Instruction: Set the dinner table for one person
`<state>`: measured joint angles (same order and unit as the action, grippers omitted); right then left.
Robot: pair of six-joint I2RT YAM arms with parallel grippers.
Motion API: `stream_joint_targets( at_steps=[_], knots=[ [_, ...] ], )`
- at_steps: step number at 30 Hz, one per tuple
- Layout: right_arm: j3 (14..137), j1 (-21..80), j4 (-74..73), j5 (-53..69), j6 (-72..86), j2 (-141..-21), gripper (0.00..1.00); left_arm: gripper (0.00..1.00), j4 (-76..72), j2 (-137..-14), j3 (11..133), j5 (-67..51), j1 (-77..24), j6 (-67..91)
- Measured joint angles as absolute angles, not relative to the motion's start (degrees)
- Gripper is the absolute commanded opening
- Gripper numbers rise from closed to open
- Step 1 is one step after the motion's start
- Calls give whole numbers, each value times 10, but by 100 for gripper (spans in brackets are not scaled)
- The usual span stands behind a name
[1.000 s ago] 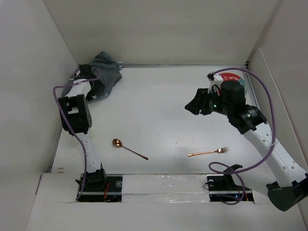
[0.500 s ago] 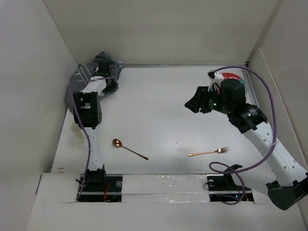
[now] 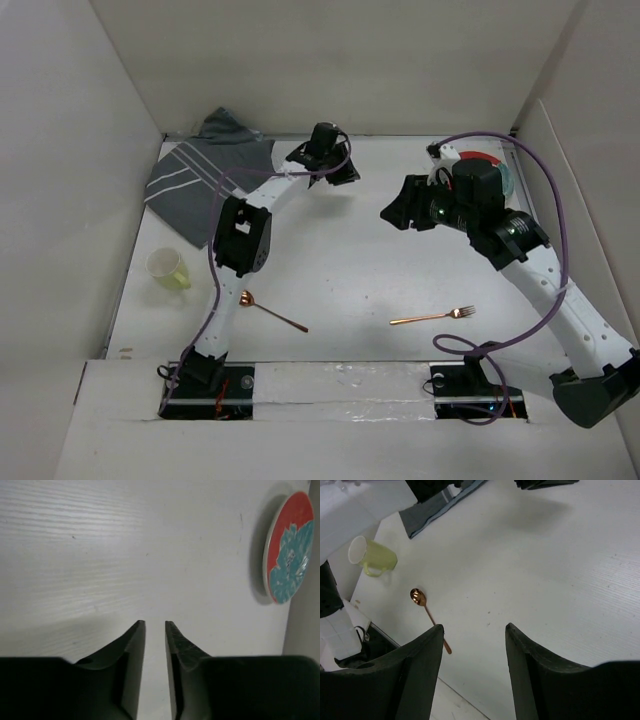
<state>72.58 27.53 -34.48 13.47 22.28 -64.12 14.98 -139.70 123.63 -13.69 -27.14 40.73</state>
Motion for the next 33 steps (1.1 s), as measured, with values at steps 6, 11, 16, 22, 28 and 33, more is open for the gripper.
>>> stream_joint_targets(
  at_steps=[6, 11, 16, 22, 28, 33],
  knots=[
    [722, 277, -341, 137, 223, -638, 20, 56, 143, -1279, 1080, -84, -250, 382],
    [714, 282, -339, 140, 227, -634, 18, 65, 155, -1147, 972, 10, -113, 339],
    [714, 287, -337, 143, 227, -634, 48, 72, 175, -1147, 972, 100, -15, 285],
    [714, 291, -338, 146, 227, -634, 51, 74, 220, -1231, 971, 126, -35, 255],
    [706, 294, -340, 143, 227, -618, 52, 61, 239, -1262, 976, 143, -48, 234],
    [705, 297, -341, 137, 227, -613, 52, 23, 237, -1273, 990, 167, -70, 221]
  ],
)
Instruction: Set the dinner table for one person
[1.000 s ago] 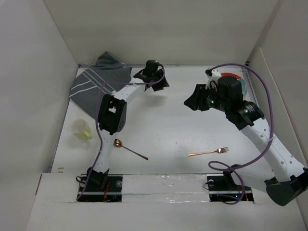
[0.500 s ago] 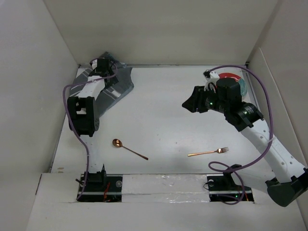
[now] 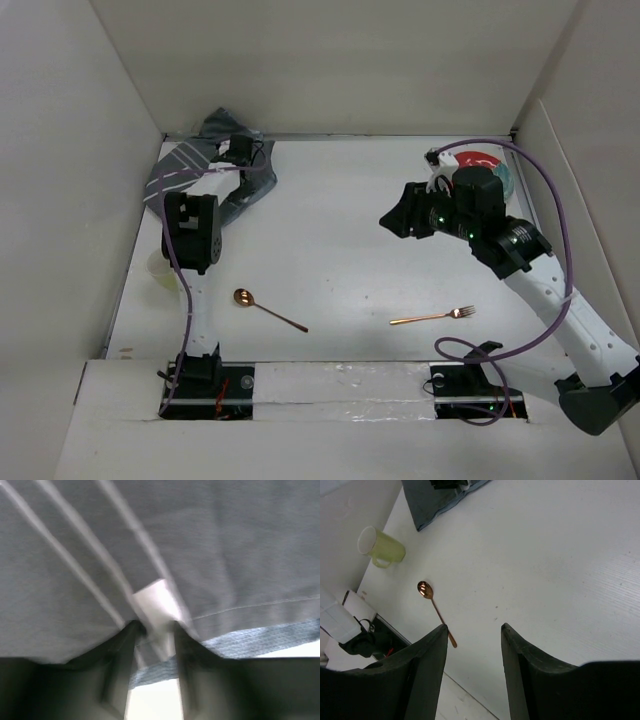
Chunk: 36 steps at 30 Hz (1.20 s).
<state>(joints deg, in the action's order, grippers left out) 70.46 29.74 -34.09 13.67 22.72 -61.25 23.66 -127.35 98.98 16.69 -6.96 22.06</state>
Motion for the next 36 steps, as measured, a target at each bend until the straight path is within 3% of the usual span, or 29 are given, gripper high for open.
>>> stream_joint_targets(
  at_steps=[1, 2, 8, 16, 19, 20, 21, 22, 25, 26, 27, 28, 29, 32, 36],
  knots=[
    [705, 298, -341, 135, 227, -613, 52, 7, 234, -1275, 992, 172, -76, 218],
    [707, 298, -342, 133, 227, -615, 52, 0, 231, -1277, 992, 176, -83, 217],
    [720, 298, -341, 118, 222, -621, 52, 0, 240, -1278, 995, 190, -111, 208],
    [720, 298, -340, 107, 222, -642, 53, 0, 245, -1278, 1037, 51, -147, 258],
    [720, 297, -338, 101, 221, -643, 37, 0, 236, -1294, 1094, 1, -194, 288],
    [720, 297, -337, 99, 221, -643, 16, 0, 233, -1304, 1125, -14, -213, 298],
    [720, 297, -335, 98, 219, -643, 7, 6, 229, -1319, 1161, -28, -234, 307],
    [719, 297, -333, 95, 221, -644, 2, 24, 221, -1334, 1195, -45, -254, 315],
    [715, 297, -323, 90, 228, -646, 0, 47, 199, -1366, 1274, -101, -304, 337],
    [710, 297, -320, 87, 229, -646, 3, 50, 190, -1367, 1282, -117, -320, 340],
    [696, 297, -311, 79, 235, -645, 19, 53, 186, -1365, 1283, -131, -332, 345],
    [695, 297, -310, 78, 235, -645, 20, 54, 184, -1363, 1283, -142, -341, 348],
    [683, 297, -304, 71, 240, -645, 36, 53, 174, -1355, 1269, -146, -346, 347],
    [639, 295, -289, 36, 260, -646, 55, 52, 163, -1295, 1171, -138, -341, 344],
    [605, 271, -286, -15, 295, -673, 57, 44, 143, -1155, 976, -89, -297, 344]
  ],
)
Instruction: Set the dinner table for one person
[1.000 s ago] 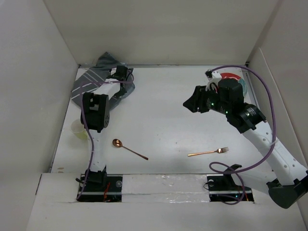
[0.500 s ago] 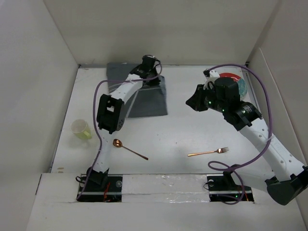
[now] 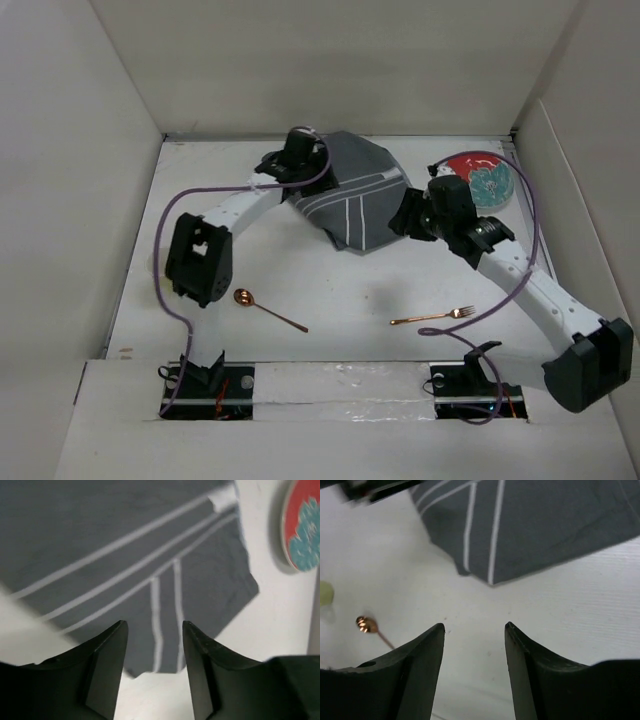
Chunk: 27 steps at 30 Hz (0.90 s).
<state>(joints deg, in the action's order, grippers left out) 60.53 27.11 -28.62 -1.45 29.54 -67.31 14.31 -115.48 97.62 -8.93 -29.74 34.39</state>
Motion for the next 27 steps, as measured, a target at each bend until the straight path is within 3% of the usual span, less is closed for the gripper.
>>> stream_joint_targets(
  at_steps=[4, 5, 7, 13, 22, 27],
  knots=[
    [591, 209, -266, -42, 337, -743, 49, 21, 117, -1000, 805, -28, -257, 352],
    [590, 190, -261, -45, 348, -765, 42, 20, 108, -970, 773, -19, -255, 356],
    [590, 152, -244, -44, 368, -810, 42, 19, 93, -926, 724, -17, -260, 364],
    [621, 75, -230, -46, 417, -958, 43, 36, 53, -918, 625, -33, -288, 388],
    [687, 22, -241, -47, 463, -1062, 46, 46, 7, -1007, 609, -68, -302, 408],
    [715, 21, -241, -47, 471, -1077, 48, 46, -13, -1051, 618, -88, -302, 413]
  ],
)
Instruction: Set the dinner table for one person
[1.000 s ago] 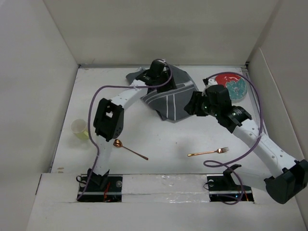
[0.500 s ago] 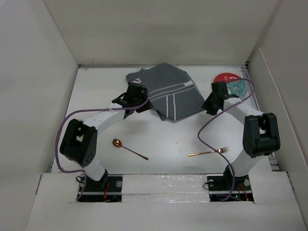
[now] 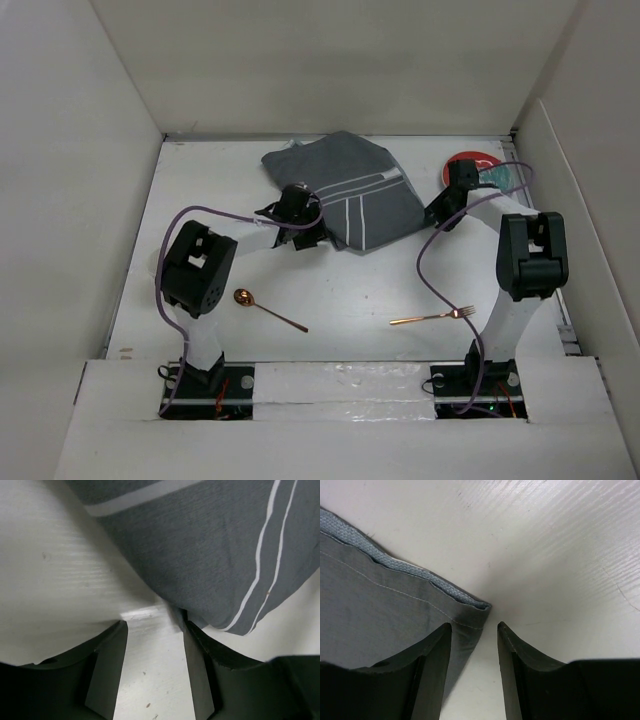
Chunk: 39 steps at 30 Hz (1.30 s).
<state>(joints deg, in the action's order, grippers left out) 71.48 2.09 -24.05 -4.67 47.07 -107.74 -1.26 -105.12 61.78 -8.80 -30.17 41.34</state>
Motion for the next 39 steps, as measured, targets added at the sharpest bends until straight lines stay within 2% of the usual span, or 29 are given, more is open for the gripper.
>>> stream_joint_targets(
  at_steps=[7, 11, 13, 14, 15, 21, 26, 32, 36, 39],
  knots=[
    [744, 21, -246, -40, 475, -1105, 47, 45, -37, -1084, 647, -112, -302, 420],
    [751, 21, -250, -38, 475, -1111, 30, 40, -39, -1104, 668, -118, -305, 422],
    [760, 21, -257, -37, 474, -1118, 19, 27, -41, -1117, 682, -118, -308, 424],
    [766, 21, -261, -36, 474, -1123, 7, 18, -43, -1123, 685, -116, -310, 426],
    [771, 21, -262, -33, 473, -1129, 0, 0, -44, -1127, 687, -115, -312, 427],
    [782, 21, -257, -3, 465, -1130, 0, 0, -22, -1133, 703, -86, -309, 422],
    [781, 19, -225, 61, 461, -1080, 0, 0, 35, -1078, 717, -53, -246, 384],
    [860, 18, -198, 131, 461, -1023, 0, 0, 106, -1002, 865, -10, -145, 333],
    [895, 18, -168, 164, 463, -980, 0, 0, 137, -968, 995, 11, -139, 303],
    [868, 18, -147, 172, 458, -924, 0, 0, 133, -917, 958, 30, -152, 295]
  ],
)
